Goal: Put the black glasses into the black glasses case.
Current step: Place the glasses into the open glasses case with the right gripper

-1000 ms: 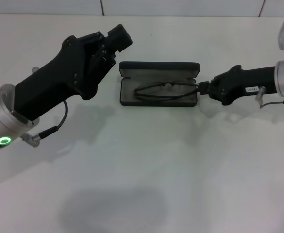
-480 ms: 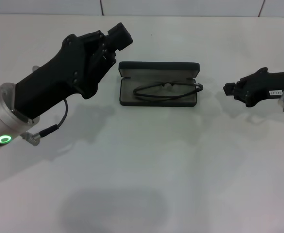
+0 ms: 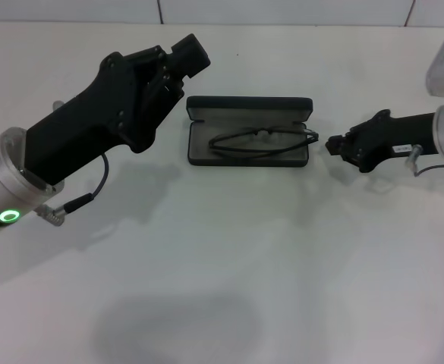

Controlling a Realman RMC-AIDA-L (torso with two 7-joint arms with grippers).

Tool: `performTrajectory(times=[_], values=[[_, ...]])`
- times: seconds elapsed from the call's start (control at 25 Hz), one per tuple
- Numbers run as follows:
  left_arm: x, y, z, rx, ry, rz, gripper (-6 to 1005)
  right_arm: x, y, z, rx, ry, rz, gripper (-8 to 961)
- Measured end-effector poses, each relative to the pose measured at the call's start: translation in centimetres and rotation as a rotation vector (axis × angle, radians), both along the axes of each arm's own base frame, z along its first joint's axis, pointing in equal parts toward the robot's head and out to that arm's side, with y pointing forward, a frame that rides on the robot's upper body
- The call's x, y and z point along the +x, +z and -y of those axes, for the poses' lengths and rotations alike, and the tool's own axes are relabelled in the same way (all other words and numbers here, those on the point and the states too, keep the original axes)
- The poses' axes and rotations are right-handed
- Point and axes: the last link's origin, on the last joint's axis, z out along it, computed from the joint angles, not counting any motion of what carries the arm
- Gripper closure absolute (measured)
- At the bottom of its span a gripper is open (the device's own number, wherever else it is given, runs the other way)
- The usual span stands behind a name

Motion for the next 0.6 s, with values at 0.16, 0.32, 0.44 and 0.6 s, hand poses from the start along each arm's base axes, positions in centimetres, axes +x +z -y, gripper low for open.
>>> performTrajectory(times=[0.16, 0.32, 0.44, 0.6], values=[[-0.07, -0.02, 0.06, 0.0, 0.003, 0.001, 949, -0.32, -0.32, 0.04, -0.011, 0.014, 0.005, 860], [-0.06, -0.03, 0.06, 0.0, 0.003, 0.001, 949, -0.37, -0.25, -0.02, -0.008, 0.016, 0.005, 858], [0.05, -0.03, -0.01, 0.0, -0.001, 0.001, 948, -0.42, -0.22, -0.09, -0.006, 0.023, 0.008, 856], [0.12, -0.03, -0.06, 0.0, -0.003, 0.001, 948, -0.66, -0.3, -0.4, 0.006, 0.04, 0.019, 854]])
